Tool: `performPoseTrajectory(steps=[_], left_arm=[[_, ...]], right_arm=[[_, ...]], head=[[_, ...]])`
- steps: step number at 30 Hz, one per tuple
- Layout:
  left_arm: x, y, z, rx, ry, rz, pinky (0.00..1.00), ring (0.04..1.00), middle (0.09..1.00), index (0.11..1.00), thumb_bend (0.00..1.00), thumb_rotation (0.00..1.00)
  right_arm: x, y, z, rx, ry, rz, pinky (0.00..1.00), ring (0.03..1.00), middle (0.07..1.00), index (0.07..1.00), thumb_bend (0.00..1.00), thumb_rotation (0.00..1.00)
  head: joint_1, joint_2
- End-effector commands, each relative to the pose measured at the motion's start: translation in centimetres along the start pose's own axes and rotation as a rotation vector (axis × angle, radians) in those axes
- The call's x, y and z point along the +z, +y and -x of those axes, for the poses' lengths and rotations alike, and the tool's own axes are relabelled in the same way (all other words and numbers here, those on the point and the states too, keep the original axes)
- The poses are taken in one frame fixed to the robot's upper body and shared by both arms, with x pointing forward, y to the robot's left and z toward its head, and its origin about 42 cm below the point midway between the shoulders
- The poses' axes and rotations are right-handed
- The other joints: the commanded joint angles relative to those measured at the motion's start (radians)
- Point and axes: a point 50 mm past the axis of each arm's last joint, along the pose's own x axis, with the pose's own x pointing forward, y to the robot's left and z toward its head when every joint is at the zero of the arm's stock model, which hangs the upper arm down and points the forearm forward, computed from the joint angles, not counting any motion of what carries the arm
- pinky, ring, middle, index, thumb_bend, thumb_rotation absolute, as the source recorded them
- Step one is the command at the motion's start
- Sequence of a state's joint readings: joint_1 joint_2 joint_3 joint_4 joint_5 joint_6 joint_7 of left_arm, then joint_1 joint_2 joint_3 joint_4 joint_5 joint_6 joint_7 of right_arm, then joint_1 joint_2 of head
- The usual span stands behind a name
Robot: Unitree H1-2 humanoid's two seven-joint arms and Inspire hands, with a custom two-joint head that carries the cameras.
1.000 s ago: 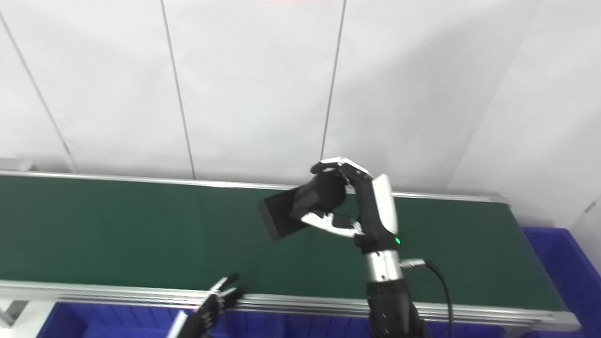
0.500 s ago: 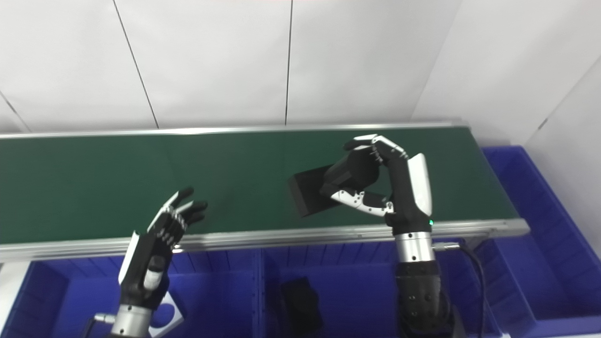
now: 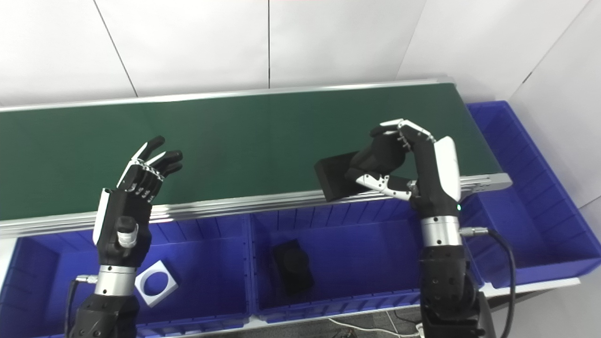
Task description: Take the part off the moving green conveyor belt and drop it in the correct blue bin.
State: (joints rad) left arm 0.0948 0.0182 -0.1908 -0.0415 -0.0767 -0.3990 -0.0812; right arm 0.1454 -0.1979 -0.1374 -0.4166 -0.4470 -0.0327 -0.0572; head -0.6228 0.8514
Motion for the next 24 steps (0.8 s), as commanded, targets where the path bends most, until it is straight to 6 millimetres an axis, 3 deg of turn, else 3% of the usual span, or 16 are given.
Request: performPoseTrajectory(steps=[1, 11, 14, 24], left_arm=[[1.3, -0.2, -1.0, -0.022, -0.063, -0.014, 0.80, 0.803, 0.773, 0.859, 0.96, 0.93], [1.2, -0.1, -0.8, -0.026, -0.059, -0.016, 0.74, 0.780, 0.754, 0.859, 0.96, 0.93], [0.9, -0.2, -0.4, -0.032, -0.048, -0.004, 0.78, 0.790, 0.756, 0.857, 0.97, 0.92], [0.5, -0.1, 0.3, -0.044, -0.028, 0.001, 0.80, 0.808, 0.753, 0.844, 0.97, 0.89]], right_arm=[[0.2, -0.7, 0.3, -0.013, -0.014, 0.040, 0.34, 0.410, 0.479, 0.545, 0.49, 0.00], [-3.3, -1.8, 2.2, 0.109, 0.073, 0.123, 0.36, 0.409, 0.470, 0.545, 0.50, 0.00], [-4.6, -1.3, 2.6, 0.146, 0.097, 0.118, 0.35, 0.411, 0.472, 0.552, 0.49, 0.00], [-7.1, 1.1, 2.7, 0.232, 0.127, 0.197, 0.36, 0.411, 0.490, 0.531, 0.50, 0.00]], head=[[-0.001, 0.009], [0.037, 0.006], [0.067, -0.016], [0.078, -0.027]])
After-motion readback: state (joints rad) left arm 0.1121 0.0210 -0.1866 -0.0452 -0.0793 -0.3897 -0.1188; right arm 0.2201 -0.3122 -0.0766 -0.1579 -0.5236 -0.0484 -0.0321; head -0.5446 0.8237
